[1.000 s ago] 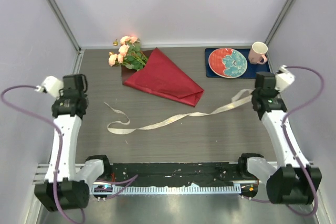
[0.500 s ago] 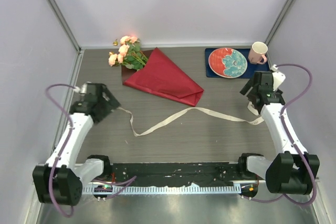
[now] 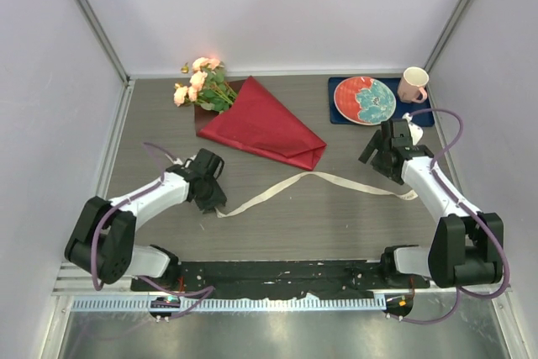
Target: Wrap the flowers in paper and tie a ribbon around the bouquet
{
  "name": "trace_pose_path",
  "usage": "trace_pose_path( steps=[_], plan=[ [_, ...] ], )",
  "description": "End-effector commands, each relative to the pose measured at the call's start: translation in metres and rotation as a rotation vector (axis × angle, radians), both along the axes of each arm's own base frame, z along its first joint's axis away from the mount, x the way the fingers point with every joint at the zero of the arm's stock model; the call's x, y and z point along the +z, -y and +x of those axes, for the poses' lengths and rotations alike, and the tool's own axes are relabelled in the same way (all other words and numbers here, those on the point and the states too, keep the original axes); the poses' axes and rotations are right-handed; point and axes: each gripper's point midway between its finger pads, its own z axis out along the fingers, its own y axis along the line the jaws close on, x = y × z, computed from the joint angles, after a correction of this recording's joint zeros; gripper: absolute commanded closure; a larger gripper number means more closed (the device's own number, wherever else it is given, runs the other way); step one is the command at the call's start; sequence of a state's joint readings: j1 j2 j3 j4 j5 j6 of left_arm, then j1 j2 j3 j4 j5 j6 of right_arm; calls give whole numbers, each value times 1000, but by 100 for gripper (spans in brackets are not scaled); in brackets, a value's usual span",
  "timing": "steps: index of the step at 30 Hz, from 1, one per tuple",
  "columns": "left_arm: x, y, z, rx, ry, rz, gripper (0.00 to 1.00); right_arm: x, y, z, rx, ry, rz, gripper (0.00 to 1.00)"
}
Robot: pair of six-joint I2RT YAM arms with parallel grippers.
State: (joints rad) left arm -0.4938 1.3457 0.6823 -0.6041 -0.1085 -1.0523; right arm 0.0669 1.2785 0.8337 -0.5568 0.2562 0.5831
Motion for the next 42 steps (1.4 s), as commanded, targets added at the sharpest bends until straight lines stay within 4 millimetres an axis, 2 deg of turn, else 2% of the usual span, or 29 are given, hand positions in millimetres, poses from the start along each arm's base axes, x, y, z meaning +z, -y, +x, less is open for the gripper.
trace_pose_path(
  steps=[1, 2, 4, 5, 8, 11, 13, 14, 17, 21, 25, 26, 31, 34, 36, 39, 40, 42],
  plan=[
    [-7, -25, 31, 137, 57, -23, 71, 8, 7, 3, -44, 50, 48, 7],
    [-6, -47, 38, 185, 67, -7, 100, 7, 8, 2, -46, 50, 46, 7],
    [2, -74, 41, 244, 84, 26, 100, 6, 9, -1, -41, 48, 37, 7],
    [6, -96, 39, 299, 73, 54, 100, 5, 20, -3, -76, 47, 32, 7],
    [30, -139, 39, 388, 132, 165, 100, -1, 28, -5, -111, 28, 27, 7],
    [48, -167, 37, 452, 188, 226, 100, -15, 34, -5, -131, -2, 20, 7],
    [49, -164, 43, 429, 216, 204, 100, -28, 36, -2, -132, -37, 18, 7],
    [48, -153, 48, 404, 221, 148, 100, -32, 36, 0, -131, -42, 20, 7],
    [34, -147, 48, 386, 160, 119, 100, -47, 40, 9, -147, -62, 7, 8],
    [24, -149, 51, 389, 127, 125, 100, -51, 47, 24, -202, -62, 6, 12],
    [22, -156, 57, 416, 123, 131, 100, -59, 56, 31, -273, -51, 29, 25],
    [22, -159, 58, 425, 122, 129, 100, -61, 62, 30, -296, -55, 33, 36],
    [17, -171, 71, 483, 110, 114, 100, -68, 77, 45, -360, -1, 55, 67],
    [16, -179, 81, 512, 101, 93, 100, -67, 87, 62, -361, 26, 50, 75],
    [12, -181, 90, 519, 79, 72, 100, -61, 87, 76, -346, 52, 60, 75],
    [10, -187, 96, 529, 54, 52, 100, -57, 81, 82, -308, 46, 86, 73],
    [10, -187, 95, 530, 44, 51, 81, -48, 79, 84, -291, 62, 89, 67],
    [22, -187, 100, 511, 81, 45, 54, -32, 73, 84, -236, 80, 63, 54]
  ],
)
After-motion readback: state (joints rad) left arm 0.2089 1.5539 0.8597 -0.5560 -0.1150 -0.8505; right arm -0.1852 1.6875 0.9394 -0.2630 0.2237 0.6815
